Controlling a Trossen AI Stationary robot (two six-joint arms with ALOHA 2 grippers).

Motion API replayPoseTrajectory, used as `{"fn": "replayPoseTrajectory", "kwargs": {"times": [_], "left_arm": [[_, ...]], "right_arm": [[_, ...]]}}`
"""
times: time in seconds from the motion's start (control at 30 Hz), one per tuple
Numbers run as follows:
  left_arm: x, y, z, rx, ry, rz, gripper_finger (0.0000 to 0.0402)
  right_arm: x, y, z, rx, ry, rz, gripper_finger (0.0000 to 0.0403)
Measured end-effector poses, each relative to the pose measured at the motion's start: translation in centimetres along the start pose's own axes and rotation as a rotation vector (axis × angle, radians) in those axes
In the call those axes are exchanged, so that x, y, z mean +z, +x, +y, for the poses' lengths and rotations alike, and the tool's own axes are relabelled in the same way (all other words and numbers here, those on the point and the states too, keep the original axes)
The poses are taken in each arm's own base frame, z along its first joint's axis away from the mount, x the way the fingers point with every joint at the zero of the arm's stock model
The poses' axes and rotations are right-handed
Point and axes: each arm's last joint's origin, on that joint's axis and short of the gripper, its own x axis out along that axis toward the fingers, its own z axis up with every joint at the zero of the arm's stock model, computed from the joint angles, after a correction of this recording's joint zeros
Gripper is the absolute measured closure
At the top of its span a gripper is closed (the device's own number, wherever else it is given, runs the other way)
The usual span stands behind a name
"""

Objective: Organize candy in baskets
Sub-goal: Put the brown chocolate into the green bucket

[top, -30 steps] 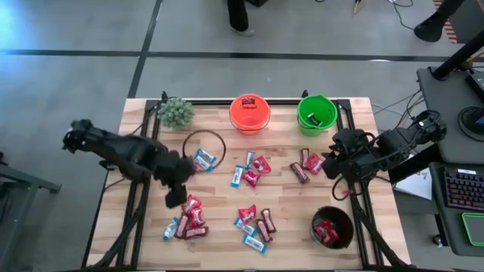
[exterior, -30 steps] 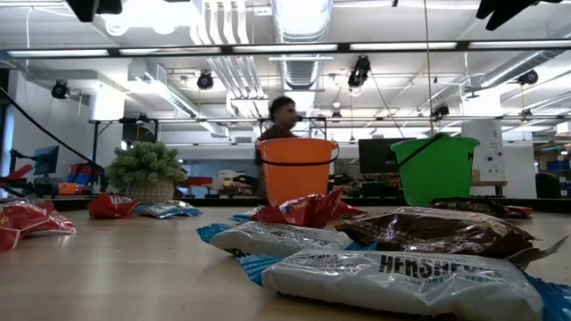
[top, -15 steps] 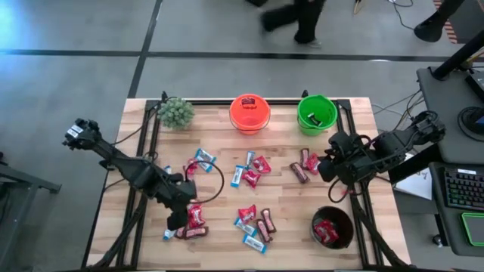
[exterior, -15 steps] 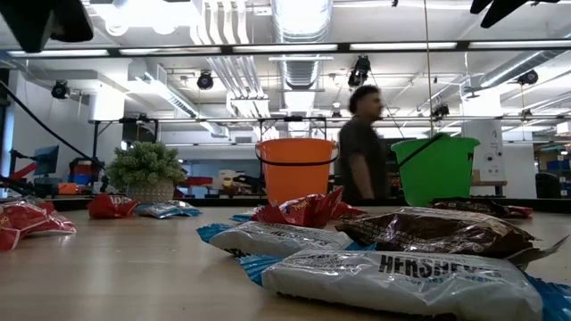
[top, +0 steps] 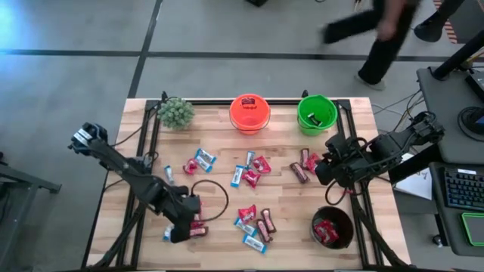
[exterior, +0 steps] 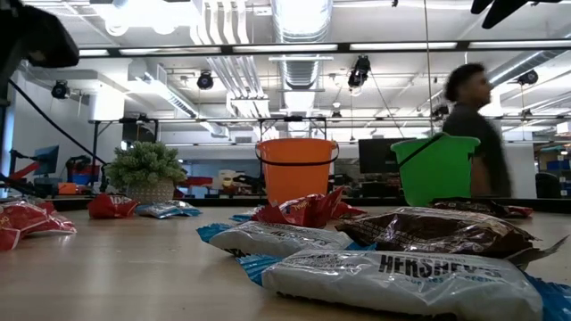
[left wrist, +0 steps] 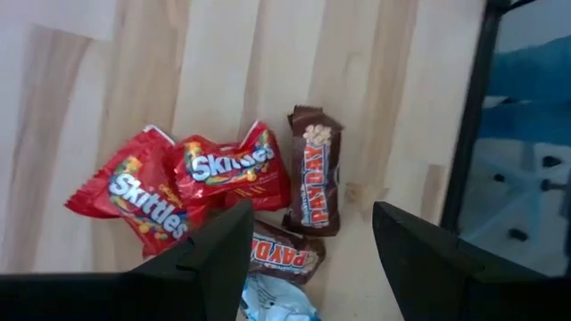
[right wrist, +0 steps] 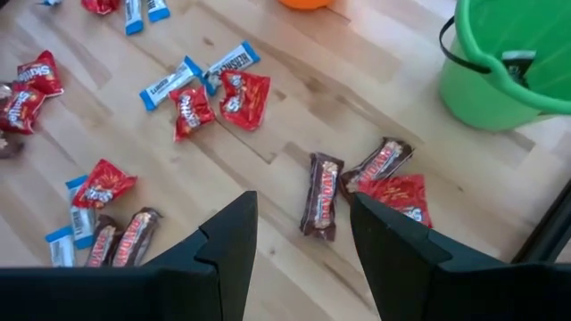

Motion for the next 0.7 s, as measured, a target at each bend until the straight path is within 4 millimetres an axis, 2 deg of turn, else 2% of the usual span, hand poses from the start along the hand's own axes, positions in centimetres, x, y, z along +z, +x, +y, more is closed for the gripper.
{"fn": "replayPoseTrajectory", "kwargs": {"times": [0.23,0.7], "left_arm": [[-0.4,2.8,-1.0,0.052,0.003,0.035,0.0188],[-0.7,6.0,-2.2,0.068,-0.031,0.05,0.0188]], "right_arm": [[0.0,0.0,0.2,0.024,0.016,0.007,0.0232],[0.1,0.0,0.5,0.051,0.029,0.007,0.0232]]}}
